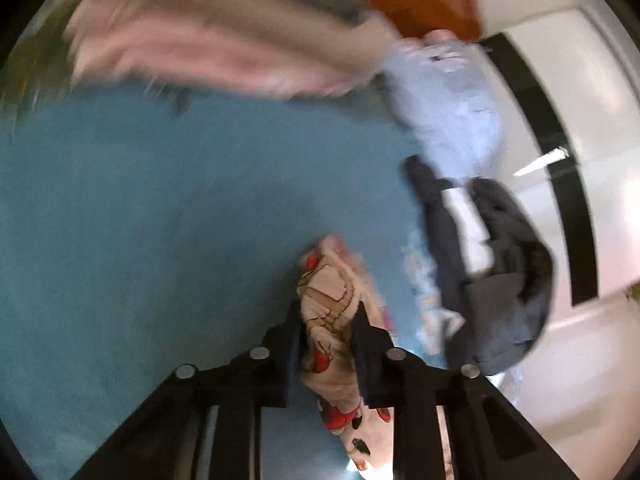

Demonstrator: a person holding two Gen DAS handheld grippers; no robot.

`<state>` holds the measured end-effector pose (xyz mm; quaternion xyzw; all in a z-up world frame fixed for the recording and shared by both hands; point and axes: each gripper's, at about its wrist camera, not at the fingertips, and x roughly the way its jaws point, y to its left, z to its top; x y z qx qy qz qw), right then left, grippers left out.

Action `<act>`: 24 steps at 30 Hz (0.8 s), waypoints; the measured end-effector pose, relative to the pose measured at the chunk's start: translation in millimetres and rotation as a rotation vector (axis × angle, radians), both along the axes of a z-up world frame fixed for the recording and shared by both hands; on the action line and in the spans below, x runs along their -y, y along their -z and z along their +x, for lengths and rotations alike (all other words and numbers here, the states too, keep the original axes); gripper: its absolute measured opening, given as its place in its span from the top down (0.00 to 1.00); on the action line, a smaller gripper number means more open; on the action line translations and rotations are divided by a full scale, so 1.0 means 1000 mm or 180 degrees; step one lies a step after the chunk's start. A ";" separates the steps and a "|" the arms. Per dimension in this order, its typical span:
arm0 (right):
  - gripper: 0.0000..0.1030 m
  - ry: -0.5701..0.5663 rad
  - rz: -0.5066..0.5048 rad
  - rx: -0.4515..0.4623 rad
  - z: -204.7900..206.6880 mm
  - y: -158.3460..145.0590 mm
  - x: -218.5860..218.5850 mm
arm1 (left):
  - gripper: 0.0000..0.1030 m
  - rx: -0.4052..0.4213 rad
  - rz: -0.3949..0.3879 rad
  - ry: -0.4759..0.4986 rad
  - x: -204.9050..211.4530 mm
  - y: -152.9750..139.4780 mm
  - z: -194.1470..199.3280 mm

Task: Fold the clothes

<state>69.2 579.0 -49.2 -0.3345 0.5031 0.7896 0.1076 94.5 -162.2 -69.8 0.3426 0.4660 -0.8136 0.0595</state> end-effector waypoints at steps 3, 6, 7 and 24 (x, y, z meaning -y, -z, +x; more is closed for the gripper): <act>0.85 -0.0092 0.0179 -0.0392 0.014 -0.049 -0.002 | 0.80 -0.0475 -0.0135 0.0157 0.005 -0.055 0.018; 0.85 -0.0196 0.0248 -0.0833 0.045 -0.086 -0.004 | 0.80 -0.0790 -0.0406 0.0255 0.013 -0.086 0.050; 0.85 -0.0211 0.0275 -0.0891 0.054 -0.089 -0.004 | 0.79 -0.0798 -0.0476 0.0297 0.017 -0.084 0.060; 0.85 -0.0111 -0.0353 -0.0276 0.145 0.040 -0.023 | 0.77 0.0142 -0.0031 0.0302 0.034 0.039 0.102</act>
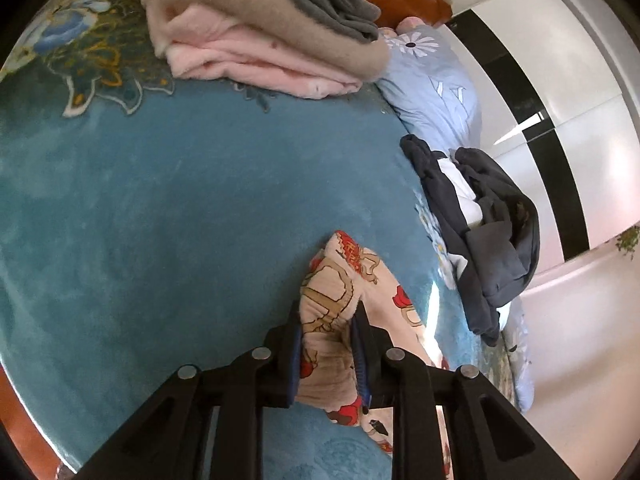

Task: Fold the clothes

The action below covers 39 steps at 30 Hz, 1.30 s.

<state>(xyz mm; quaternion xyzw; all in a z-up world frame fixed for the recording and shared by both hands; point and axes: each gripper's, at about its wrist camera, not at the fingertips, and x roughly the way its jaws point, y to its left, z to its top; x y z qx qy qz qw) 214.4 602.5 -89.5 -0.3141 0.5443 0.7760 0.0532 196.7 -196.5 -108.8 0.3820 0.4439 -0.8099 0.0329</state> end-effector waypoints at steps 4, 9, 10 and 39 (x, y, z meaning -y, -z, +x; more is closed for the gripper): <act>0.85 0.0011 -0.0103 -0.0072 0.010 0.003 -0.005 | 0.78 0.0012 0.0053 -0.0044 -0.004 -0.004 -0.008; 0.85 -0.0019 -0.0026 -0.0319 0.005 -0.033 -0.006 | 0.79 -0.0551 0.0104 0.0044 -0.003 -0.053 -0.012; 0.85 -0.0028 0.0001 -0.0403 0.004 -0.044 -0.007 | 0.79 -0.0647 0.0071 0.0056 -0.002 -0.061 -0.009; 0.68 -0.0104 -0.0103 0.0093 0.025 -0.015 0.002 | 0.46 -0.0395 -0.0283 0.1181 -0.110 -0.062 -0.002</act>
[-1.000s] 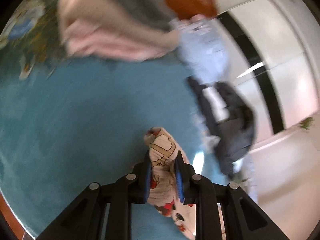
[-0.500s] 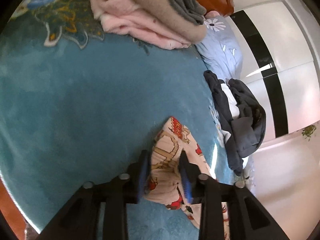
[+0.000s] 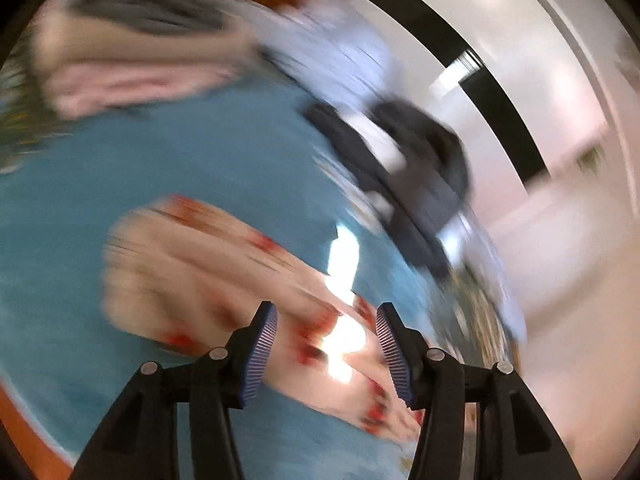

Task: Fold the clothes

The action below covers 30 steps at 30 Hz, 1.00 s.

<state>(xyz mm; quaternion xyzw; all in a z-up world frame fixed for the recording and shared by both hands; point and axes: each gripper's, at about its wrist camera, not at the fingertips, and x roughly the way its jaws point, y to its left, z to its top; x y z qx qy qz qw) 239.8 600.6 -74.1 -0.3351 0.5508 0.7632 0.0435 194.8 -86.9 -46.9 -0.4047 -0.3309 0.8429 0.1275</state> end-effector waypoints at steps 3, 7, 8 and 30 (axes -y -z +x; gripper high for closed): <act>0.68 -0.0021 0.0008 -0.0003 0.000 0.000 0.004 | 0.46 0.0187 -0.0038 0.0428 -0.053 0.017 -0.015; 0.68 0.0133 -0.0056 -0.0060 -0.009 0.006 -0.001 | 0.46 0.0338 -0.0157 0.0689 -0.089 0.031 -0.017; 0.68 0.0179 -0.0047 -0.0072 -0.011 0.007 -0.002 | 0.46 0.0355 -0.0189 0.0706 -0.092 0.032 -0.016; 0.89 0.0367 0.0322 -0.0063 0.009 0.000 -0.005 | 0.45 0.0378 0.0040 0.0599 -0.072 0.036 -0.003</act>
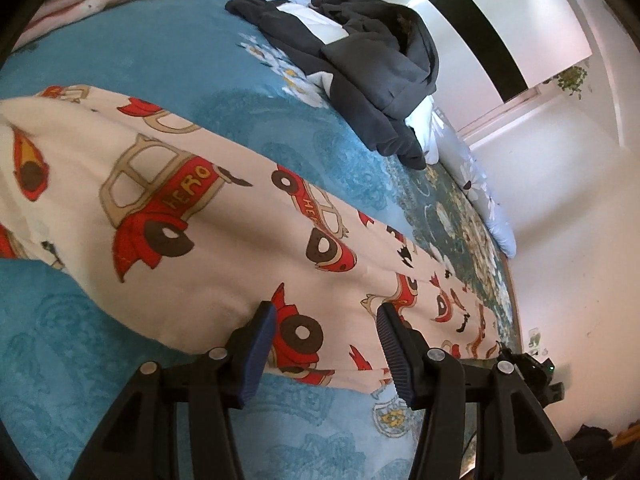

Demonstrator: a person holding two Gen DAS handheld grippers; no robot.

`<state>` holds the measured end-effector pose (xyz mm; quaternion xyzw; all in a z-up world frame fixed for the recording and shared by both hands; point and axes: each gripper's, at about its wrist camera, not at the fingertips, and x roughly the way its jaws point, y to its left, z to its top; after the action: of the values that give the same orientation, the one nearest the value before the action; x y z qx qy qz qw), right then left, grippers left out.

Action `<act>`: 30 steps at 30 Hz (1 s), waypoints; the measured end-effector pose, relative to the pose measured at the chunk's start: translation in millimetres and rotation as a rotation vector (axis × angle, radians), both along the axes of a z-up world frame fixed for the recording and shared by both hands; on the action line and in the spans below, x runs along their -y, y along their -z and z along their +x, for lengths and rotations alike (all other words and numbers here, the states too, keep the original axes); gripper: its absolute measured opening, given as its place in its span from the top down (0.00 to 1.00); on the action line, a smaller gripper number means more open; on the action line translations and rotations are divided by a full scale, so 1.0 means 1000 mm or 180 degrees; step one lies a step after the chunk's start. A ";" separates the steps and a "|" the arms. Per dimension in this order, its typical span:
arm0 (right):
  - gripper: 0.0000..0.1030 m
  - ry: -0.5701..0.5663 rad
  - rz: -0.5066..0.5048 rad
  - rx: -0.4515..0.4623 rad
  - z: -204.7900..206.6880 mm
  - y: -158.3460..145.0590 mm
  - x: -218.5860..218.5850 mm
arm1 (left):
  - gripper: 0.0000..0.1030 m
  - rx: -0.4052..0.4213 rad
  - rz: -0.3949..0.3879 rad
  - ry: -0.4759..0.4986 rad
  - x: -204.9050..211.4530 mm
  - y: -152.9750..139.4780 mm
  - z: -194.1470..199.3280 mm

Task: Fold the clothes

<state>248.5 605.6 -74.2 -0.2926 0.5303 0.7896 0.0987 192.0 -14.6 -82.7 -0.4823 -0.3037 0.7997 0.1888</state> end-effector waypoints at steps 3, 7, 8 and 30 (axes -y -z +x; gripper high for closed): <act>0.73 -0.0005 0.0131 -0.0013 0.004 -0.012 0.002 | 0.45 0.0014 0.0075 -0.0055 0.006 0.000 0.003; 0.58 -0.0067 0.0493 -0.0117 0.012 -0.038 0.025 | 0.45 -0.0003 0.0069 -0.0004 0.004 -0.004 0.013; 0.58 -0.0149 0.0523 -0.0188 0.010 -0.042 0.035 | 0.45 -0.0005 0.0067 0.0028 0.002 -0.004 0.015; 0.49 -0.3448 -0.0116 -0.0380 -0.088 0.000 0.325 | 0.44 0.0240 0.0684 0.0291 -0.020 0.010 -0.008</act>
<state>160.4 280.4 -74.7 -0.4802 0.3220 0.7333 -0.3577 184.0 5.1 -92.5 -0.5024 -0.3722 0.7344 0.2641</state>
